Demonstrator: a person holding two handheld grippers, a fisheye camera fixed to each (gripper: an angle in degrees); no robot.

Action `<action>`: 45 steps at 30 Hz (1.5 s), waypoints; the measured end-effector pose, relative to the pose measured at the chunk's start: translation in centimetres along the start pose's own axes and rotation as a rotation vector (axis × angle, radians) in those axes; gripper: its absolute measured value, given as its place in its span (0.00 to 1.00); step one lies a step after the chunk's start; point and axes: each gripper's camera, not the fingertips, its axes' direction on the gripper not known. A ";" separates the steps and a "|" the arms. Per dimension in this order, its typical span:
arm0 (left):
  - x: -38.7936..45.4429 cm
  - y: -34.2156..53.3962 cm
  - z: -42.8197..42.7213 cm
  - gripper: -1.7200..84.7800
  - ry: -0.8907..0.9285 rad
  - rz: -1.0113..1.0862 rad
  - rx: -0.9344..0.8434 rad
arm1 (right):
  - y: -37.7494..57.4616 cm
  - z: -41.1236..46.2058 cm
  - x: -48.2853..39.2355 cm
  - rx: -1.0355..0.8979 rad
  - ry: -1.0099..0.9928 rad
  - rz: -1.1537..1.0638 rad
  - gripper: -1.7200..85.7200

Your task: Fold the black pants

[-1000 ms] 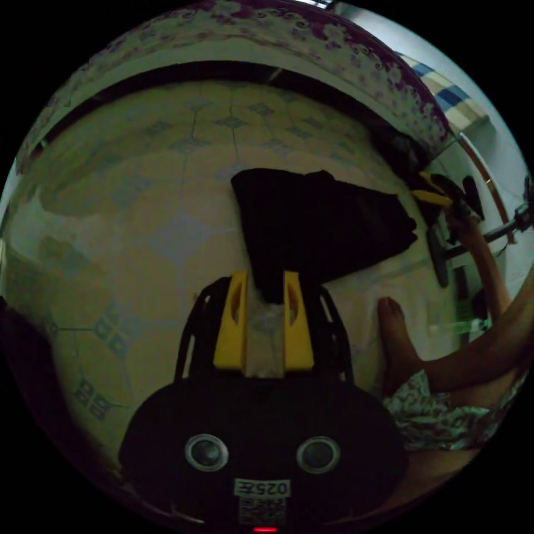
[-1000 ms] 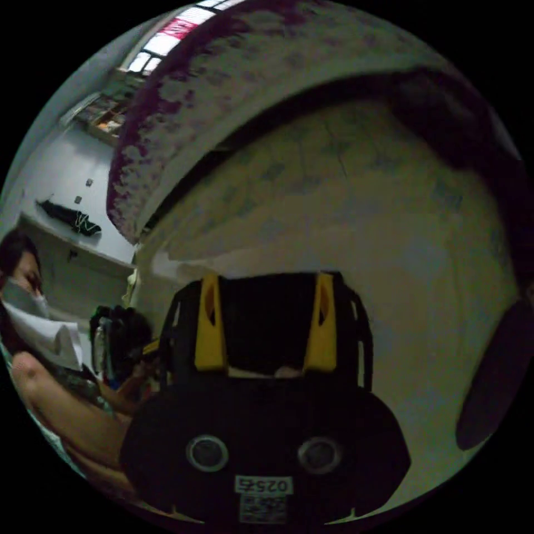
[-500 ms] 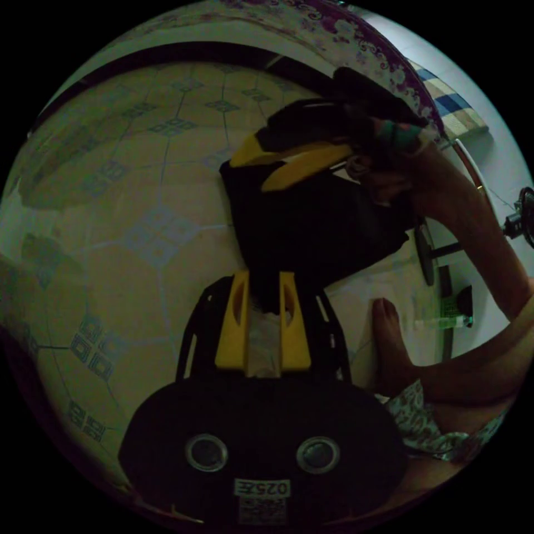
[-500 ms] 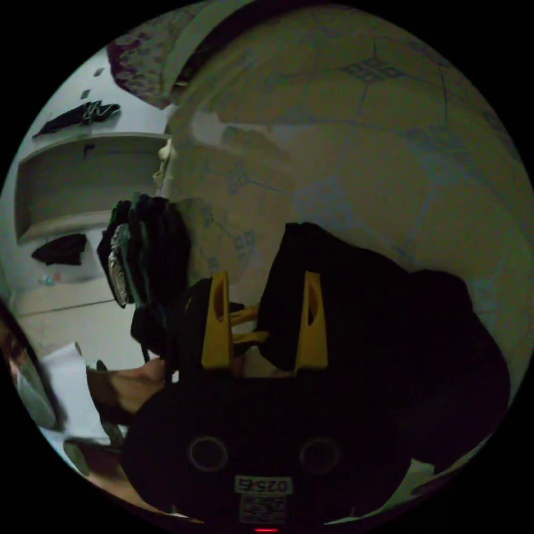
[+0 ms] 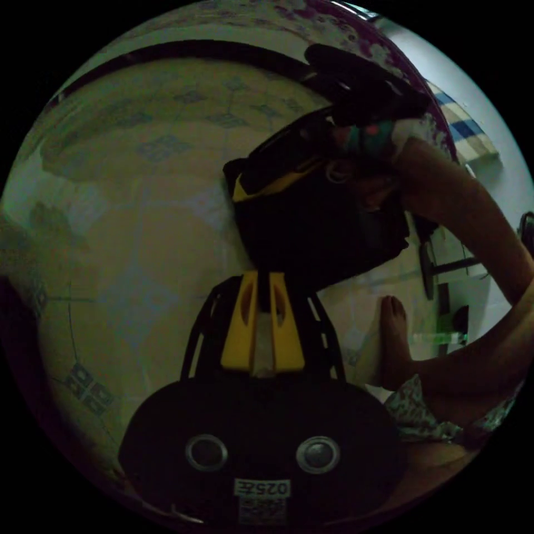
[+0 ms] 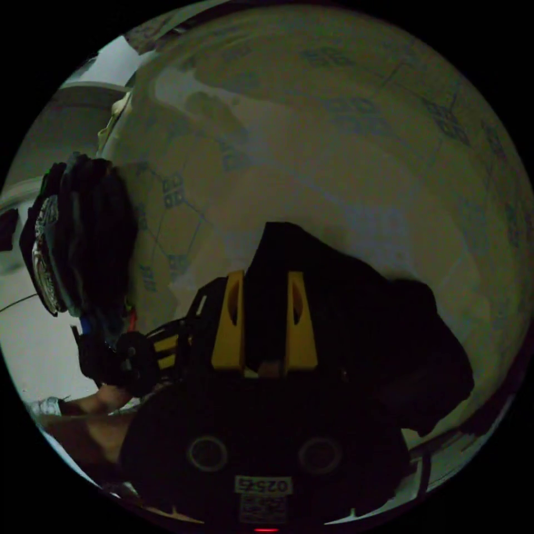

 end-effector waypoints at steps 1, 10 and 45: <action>-1.2 0.9 -0.9 0.01 0.017 -0.036 0.012 | -0.4 0.6 -1.1 0.008 0.044 -0.004 0.12; -6.2 7.8 -14.5 0.01 0.223 -0.101 0.299 | 0.5 -1.0 -5.2 0.142 -0.235 -0.219 0.06; 5.3 15.5 -23.2 0.11 0.163 0.378 0.133 | 23.4 2.3 35.9 0.528 -0.789 0.177 0.25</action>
